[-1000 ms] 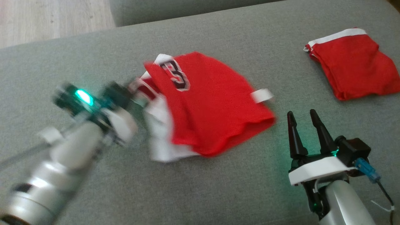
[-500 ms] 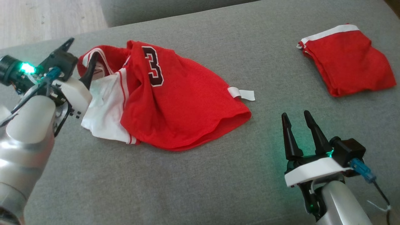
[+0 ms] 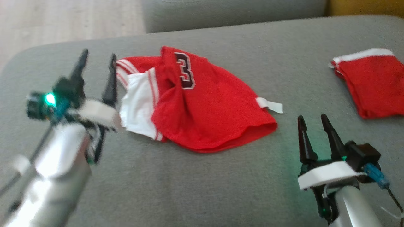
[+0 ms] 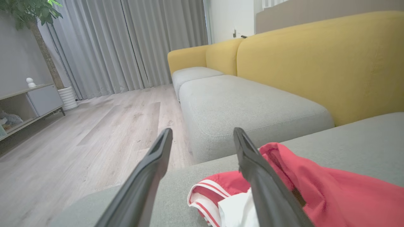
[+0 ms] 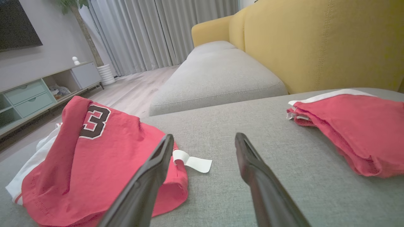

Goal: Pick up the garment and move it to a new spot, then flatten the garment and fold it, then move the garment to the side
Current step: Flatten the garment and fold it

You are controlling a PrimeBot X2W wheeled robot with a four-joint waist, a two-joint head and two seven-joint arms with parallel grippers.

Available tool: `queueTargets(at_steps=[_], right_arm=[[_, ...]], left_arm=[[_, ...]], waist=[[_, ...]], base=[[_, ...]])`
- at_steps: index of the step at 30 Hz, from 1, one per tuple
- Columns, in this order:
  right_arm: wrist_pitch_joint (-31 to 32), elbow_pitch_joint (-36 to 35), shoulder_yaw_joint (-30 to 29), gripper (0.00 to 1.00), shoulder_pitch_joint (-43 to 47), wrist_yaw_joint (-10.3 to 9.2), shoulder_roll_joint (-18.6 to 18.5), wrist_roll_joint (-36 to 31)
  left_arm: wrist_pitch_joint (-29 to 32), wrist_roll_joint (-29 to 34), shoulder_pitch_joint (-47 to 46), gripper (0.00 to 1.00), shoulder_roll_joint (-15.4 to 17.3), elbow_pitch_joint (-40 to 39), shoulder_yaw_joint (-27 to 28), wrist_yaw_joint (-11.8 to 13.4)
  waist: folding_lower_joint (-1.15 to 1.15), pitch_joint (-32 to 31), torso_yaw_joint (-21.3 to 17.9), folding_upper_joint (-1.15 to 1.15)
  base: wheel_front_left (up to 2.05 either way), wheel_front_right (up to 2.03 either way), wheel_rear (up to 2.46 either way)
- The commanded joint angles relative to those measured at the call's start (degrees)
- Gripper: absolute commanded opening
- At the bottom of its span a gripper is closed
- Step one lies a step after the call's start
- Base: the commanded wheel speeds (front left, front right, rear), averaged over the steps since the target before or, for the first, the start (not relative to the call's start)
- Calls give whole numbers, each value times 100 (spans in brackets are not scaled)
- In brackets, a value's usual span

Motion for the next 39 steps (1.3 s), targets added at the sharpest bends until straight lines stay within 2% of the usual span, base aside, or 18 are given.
queueTargets(at_steps=[1,8,12,19,32,33,34,39], right_arm=[[-63,-200,80,100,-10,-5,-19,-58],[-63,-226,-78,100,133,-5,-19,-123],[-63,-214,-107,100,172,-5,-19,-139],[-60,-1,-224,100,-43,-5,-19,-387],[736,2063,-172,100,-1097,-5,-19,-316],[729,2190,-177,26,-1151,-5,-19,-355],[693,2292,-218,0,-1208,-5,-19,-400],[509,2500,-813,0,-1526,-5,-19,-823]], left_arm=[[-52,-12,87,100,153,-421,343,116],[-53,138,1761,100,-75,-1901,737,580],[-54,235,2472,100,-317,-2377,922,684],[-54,532,2687,100,-599,-2519,1075,573],[-54,843,2561,100,-938,-2231,1255,212],[-54,861,2560,100,-956,-2209,1277,196],[-54,877,2562,100,-973,-2190,1299,179],[-54,937,2581,100,-1028,-2141,1395,122]], waist=[[0,-136,228,0],[0,-276,591,0],[0,-256,678,0],[0,-111,824,0],[0,172,1087,0],[0,176,1104,0],[0,177,1116,0],[0,171,1126,0]], base=[[0,0,0],[0,0,0],[0,0,0],[0,0,0],[0,0,0],[0,0,0],[0,0,0],[0,0,0]])
